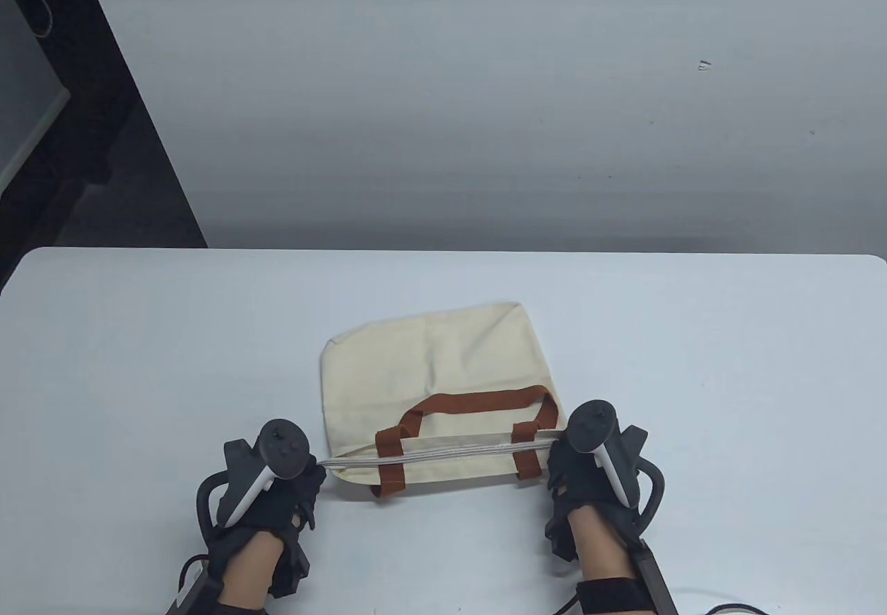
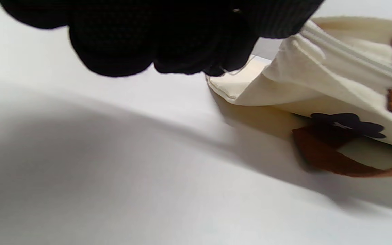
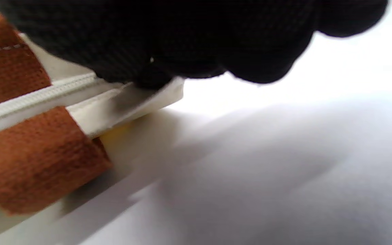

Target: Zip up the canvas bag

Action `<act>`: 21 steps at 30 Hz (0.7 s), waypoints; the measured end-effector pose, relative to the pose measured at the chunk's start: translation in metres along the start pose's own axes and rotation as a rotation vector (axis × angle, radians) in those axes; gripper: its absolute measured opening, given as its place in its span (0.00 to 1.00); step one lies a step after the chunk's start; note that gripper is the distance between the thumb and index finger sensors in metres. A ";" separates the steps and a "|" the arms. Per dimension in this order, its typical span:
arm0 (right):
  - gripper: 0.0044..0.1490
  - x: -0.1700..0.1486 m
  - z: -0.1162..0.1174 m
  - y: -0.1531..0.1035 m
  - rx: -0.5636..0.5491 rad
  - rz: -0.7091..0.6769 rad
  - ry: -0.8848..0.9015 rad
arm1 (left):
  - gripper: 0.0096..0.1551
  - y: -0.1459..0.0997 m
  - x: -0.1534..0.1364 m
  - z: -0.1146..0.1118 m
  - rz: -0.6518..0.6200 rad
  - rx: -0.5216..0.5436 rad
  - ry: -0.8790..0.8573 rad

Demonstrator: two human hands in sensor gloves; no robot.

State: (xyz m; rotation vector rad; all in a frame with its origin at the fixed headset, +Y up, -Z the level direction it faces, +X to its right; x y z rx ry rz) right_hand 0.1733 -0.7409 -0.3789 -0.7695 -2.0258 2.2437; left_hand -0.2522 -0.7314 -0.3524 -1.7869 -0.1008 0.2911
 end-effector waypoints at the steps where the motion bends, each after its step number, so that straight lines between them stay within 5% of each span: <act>1: 0.20 0.000 0.001 0.000 0.005 -0.006 -0.003 | 0.22 0.000 0.000 0.000 0.002 0.007 0.001; 10: 0.20 -0.003 0.037 0.008 0.216 -0.028 -0.087 | 0.22 0.000 -0.004 -0.001 0.013 -0.030 -0.002; 21: 0.24 -0.018 0.001 0.002 0.107 -0.062 0.187 | 0.23 -0.009 0.002 0.001 0.003 -0.110 -0.010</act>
Point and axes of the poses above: the tracker on the back of each hand, its own x axis roughly to the thumb side, its own y axis roughly from the wrist to the fingertips, z = x × y, the point moved 3 cm from there along y, roughly from the wrist to the fingertips, and after that the axes turned 4 degrees about -z, right-handed, at the moved point
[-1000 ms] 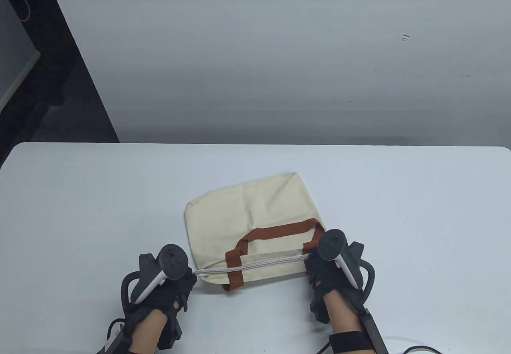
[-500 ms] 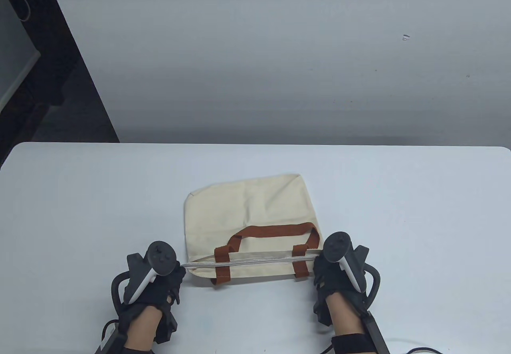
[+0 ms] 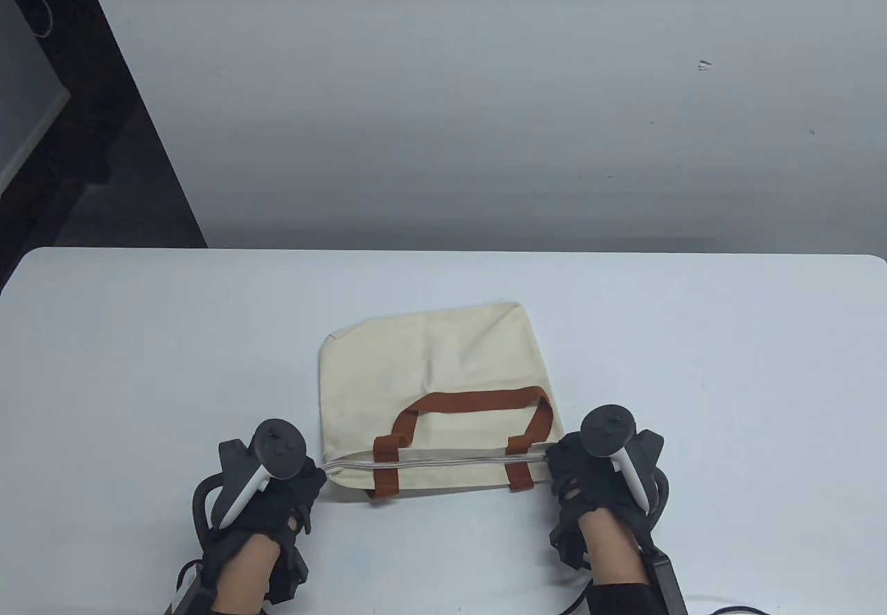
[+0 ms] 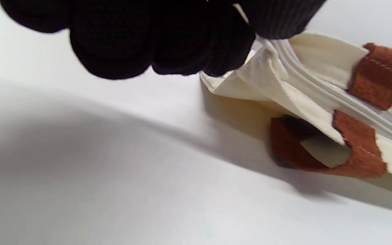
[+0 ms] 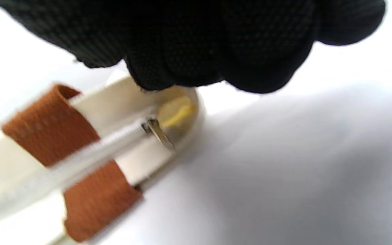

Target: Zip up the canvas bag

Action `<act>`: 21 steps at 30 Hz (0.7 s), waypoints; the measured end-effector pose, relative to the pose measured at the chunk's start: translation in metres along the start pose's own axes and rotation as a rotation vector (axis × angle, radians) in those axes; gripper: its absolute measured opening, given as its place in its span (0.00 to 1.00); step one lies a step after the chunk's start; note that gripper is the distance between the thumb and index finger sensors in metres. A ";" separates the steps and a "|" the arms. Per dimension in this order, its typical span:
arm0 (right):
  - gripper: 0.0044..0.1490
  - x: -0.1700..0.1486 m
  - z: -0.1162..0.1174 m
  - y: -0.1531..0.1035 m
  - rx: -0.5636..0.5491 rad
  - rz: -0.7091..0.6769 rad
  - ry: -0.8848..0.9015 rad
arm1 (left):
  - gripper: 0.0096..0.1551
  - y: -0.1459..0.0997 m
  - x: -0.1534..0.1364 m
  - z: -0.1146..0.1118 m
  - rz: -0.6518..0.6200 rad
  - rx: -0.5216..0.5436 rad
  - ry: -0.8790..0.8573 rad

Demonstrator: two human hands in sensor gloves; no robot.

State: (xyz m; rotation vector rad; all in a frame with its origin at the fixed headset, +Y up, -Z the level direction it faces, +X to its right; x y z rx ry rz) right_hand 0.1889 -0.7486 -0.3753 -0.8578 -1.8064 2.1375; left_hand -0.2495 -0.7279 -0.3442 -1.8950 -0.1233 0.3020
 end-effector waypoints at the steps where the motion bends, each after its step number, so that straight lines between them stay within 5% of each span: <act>1: 0.24 0.000 -0.002 -0.001 -0.014 -0.009 0.020 | 0.23 0.000 0.000 -0.003 0.006 -0.035 0.008; 11: 0.24 0.000 -0.006 -0.004 -0.039 -0.038 0.051 | 0.23 0.009 -0.001 -0.031 0.068 -0.216 0.100; 21: 0.24 0.003 -0.002 -0.002 -0.009 -0.055 0.052 | 0.24 0.019 -0.004 -0.048 0.120 -0.266 0.160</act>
Point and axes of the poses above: the tracker on the back of each hand, its own x axis roughly to the thumb side, its own y axis roughly from the wrist to the fingertips, z = x × y, the point moved 3 cm from there along y, roughly from the wrist to the fingertips, and after that the axes turned 4 degrees about -z, right-handed, at the moved point
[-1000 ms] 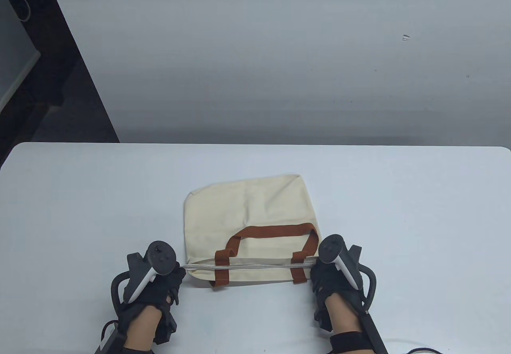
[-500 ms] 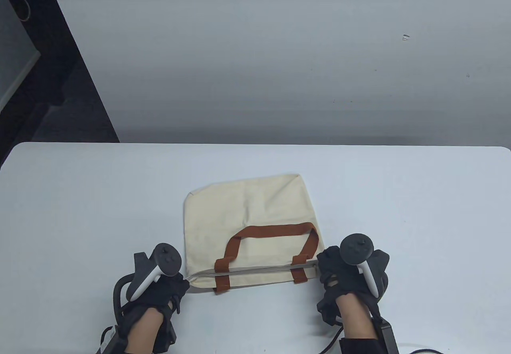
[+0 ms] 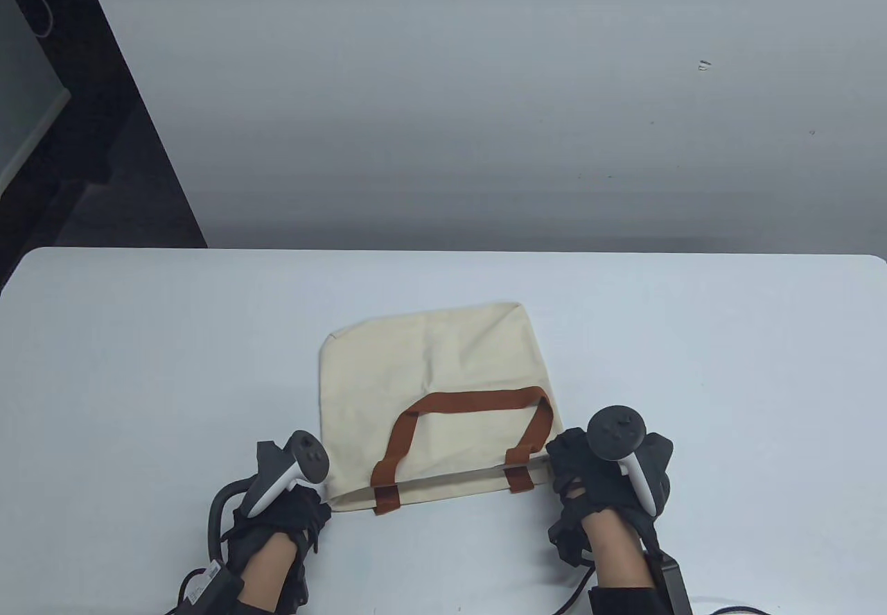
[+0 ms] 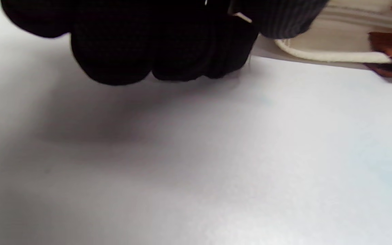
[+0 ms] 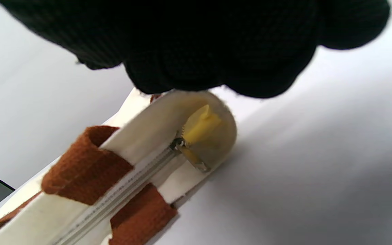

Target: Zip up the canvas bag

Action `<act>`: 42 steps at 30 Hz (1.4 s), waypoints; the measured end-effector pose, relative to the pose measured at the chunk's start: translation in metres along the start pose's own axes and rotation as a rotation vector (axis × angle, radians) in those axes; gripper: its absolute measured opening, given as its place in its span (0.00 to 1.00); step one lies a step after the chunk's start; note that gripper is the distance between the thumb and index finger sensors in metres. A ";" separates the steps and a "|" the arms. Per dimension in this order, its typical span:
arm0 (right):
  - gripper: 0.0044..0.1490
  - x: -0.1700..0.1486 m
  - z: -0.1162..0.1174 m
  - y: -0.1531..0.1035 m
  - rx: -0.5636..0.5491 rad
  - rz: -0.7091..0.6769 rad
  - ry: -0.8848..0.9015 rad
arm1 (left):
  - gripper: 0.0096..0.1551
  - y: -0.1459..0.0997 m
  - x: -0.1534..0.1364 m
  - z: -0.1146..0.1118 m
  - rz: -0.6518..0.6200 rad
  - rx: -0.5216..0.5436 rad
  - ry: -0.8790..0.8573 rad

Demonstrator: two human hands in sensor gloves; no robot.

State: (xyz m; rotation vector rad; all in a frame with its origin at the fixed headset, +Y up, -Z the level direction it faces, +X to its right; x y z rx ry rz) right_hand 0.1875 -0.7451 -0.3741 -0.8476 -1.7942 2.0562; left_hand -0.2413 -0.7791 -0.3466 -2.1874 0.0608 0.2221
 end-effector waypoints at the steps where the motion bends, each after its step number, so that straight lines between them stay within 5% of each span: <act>1: 0.24 0.000 0.000 0.000 0.002 -0.002 0.000 | 0.27 -0.001 -0.002 0.001 0.004 -0.009 -0.012; 6: 0.24 0.008 -0.008 -0.004 -0.026 -0.057 0.030 | 0.35 -0.021 -0.020 0.023 -0.020 0.075 -0.179; 11: 0.25 0.030 -0.025 -0.018 -0.116 -0.187 0.041 | 0.35 -0.050 -0.021 0.058 -0.136 0.401 -0.337; 15: 0.25 0.053 -0.036 -0.034 -0.195 -0.306 0.006 | 0.33 -0.075 -0.009 0.073 -0.237 0.602 -0.354; 21: 0.28 0.088 -0.037 -0.060 -0.274 -0.486 -0.116 | 0.34 -0.103 0.014 0.079 -0.369 0.770 -0.293; 29: 0.37 0.114 -0.015 -0.079 -0.268 -0.627 -0.292 | 0.42 -0.110 0.052 0.061 -0.396 0.750 -0.125; 35: 0.46 0.108 0.023 -0.064 -0.064 -0.563 -0.454 | 0.48 -0.095 0.072 0.042 -0.399 0.632 0.037; 42: 0.49 0.098 0.033 -0.052 0.030 -0.512 -0.449 | 0.51 -0.082 0.075 0.034 -0.392 0.567 0.079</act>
Point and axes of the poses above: the tracker on the back of each hand, its own x axis roughly to the thumb side, its own y axis roughly from the wrist to the fingertips, z = x × y, the point moved 3 cm from there along y, roughly from the wrist to the fingertips, and after that the axes turned 4 degrees about -z, right-handed, at the moved point
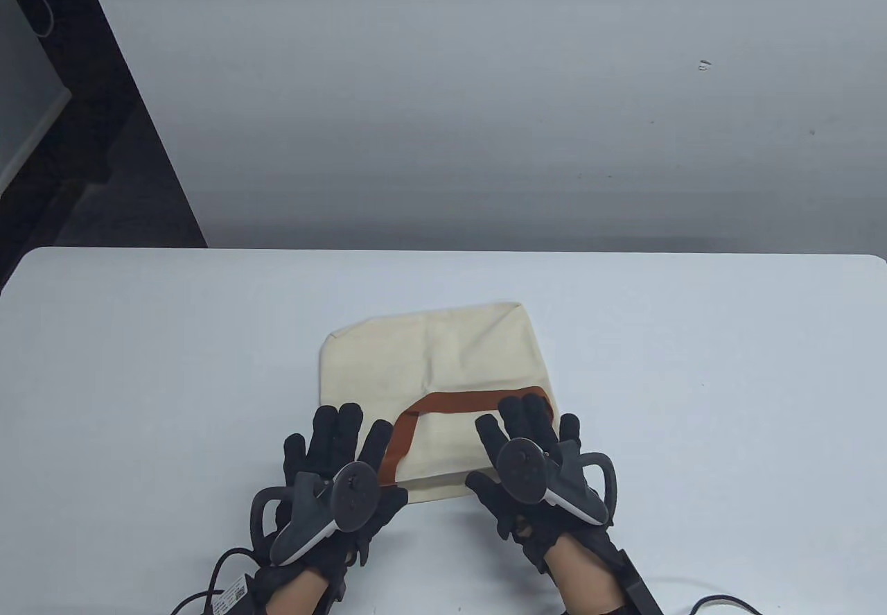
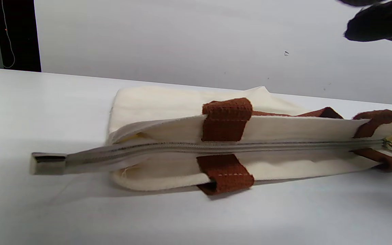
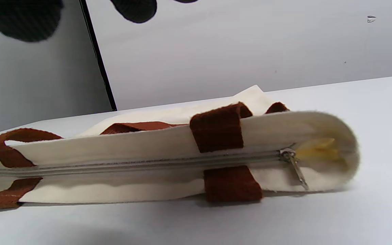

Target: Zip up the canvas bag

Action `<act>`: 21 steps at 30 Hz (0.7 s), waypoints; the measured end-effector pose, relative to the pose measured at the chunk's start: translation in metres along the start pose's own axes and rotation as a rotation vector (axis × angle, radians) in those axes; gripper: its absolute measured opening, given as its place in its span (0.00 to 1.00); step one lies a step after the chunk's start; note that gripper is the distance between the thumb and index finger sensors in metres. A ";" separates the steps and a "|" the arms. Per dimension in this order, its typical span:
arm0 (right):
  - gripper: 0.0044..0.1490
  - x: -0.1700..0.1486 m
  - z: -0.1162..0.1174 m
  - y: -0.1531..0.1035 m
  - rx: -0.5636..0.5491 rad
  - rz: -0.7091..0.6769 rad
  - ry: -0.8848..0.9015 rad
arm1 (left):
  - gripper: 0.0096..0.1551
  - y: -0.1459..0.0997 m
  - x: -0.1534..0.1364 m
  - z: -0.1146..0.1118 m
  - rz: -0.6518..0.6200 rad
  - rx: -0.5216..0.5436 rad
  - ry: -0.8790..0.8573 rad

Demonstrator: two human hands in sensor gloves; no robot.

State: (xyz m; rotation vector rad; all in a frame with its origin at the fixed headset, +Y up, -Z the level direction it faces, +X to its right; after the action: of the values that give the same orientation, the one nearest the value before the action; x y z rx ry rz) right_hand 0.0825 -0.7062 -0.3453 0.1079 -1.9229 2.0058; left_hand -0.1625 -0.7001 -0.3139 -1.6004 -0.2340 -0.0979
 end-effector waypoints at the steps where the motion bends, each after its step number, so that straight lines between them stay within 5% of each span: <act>1: 0.49 -0.001 0.000 0.000 0.003 0.002 0.003 | 0.51 0.000 0.000 0.000 -0.001 -0.001 -0.002; 21: 0.48 -0.008 0.002 0.001 0.034 0.016 0.075 | 0.51 0.001 -0.003 -0.002 0.015 -0.036 -0.017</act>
State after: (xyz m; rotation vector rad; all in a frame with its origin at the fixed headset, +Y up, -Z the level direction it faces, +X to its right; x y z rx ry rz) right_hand 0.0895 -0.7095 -0.3484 0.0256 -1.8498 2.0233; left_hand -0.1653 -0.7029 -0.3158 -1.6390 -0.2349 -0.0774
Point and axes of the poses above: the tracker on the back of each hand, its own x axis roughly to the thumb side, its own y axis roughly from the wrist to the fingertips, z = x × y, the point moved 3 cm from there along y, roughly from the wrist to the fingertips, and after that the axes turned 4 degrees about -z, right-handed, at the moved point
